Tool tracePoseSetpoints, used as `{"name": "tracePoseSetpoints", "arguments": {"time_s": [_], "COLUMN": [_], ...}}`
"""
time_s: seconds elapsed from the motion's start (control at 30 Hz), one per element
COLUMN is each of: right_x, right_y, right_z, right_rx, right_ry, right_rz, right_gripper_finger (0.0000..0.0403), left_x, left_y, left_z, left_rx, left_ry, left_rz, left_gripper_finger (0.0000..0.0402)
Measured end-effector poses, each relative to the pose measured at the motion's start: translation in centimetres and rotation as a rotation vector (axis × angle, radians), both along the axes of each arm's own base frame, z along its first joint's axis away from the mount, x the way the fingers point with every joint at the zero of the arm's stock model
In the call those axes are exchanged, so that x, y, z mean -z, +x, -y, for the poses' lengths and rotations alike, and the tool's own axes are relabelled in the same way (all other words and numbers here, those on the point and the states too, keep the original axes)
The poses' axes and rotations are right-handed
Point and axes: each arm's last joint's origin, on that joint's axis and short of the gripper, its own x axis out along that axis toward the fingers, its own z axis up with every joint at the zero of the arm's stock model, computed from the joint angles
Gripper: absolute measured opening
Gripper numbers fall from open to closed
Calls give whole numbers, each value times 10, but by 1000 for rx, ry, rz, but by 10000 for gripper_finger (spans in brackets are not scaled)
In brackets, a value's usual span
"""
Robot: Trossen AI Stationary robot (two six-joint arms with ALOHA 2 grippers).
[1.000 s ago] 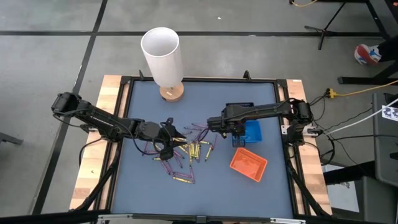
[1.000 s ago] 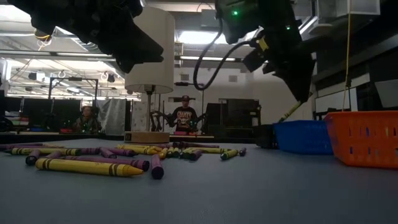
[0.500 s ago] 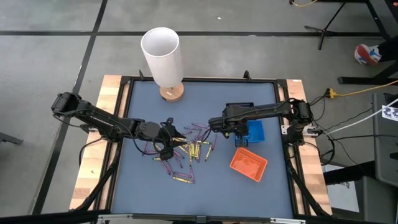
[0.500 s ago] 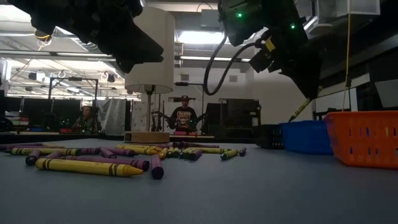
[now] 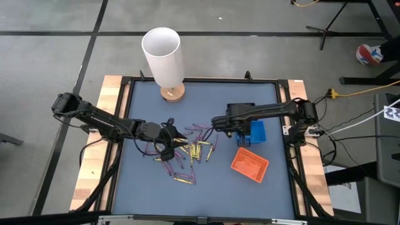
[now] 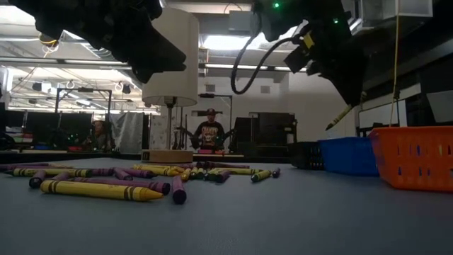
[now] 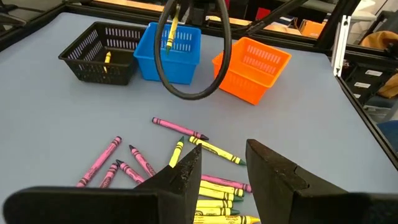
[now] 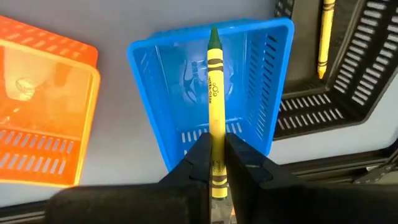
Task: Sort crayons
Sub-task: Put the green crayon into the blue bin, then put the purple crayon into the orange bin
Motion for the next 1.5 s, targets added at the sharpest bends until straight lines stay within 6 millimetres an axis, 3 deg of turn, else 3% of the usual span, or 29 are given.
{"name": "tracePoseSetpoints", "arguments": {"time_s": [0.2, 0.43, 0.8, 1.23, 1.5], "right_x": [-9, 6, 42, 47, 47], "right_y": [-20, -41, -36, -18, -18], "right_z": [1, 2, 1, -1, -1], "right_rx": [29, 53, -21, -89, -87], "right_ry": [-21, -40, 9, 56, 56], "right_rz": [23, 17, 126, 313, 313], "right_gripper_finger": [28, 28, 28, 30, 105], "left_x": [0, 0, 0, 0, 0], "left_y": [0, 0, 0, 0, 0], "left_z": [0, 0, 0, 0, 0], "left_rx": [0, 0, 0, 0, 0], "left_ry": [0, 0, 0, 0, 0], "left_rz": [0, 0, 0, 0, 0], "left_gripper_finger": [110, 110, 110, 110, 110]}}
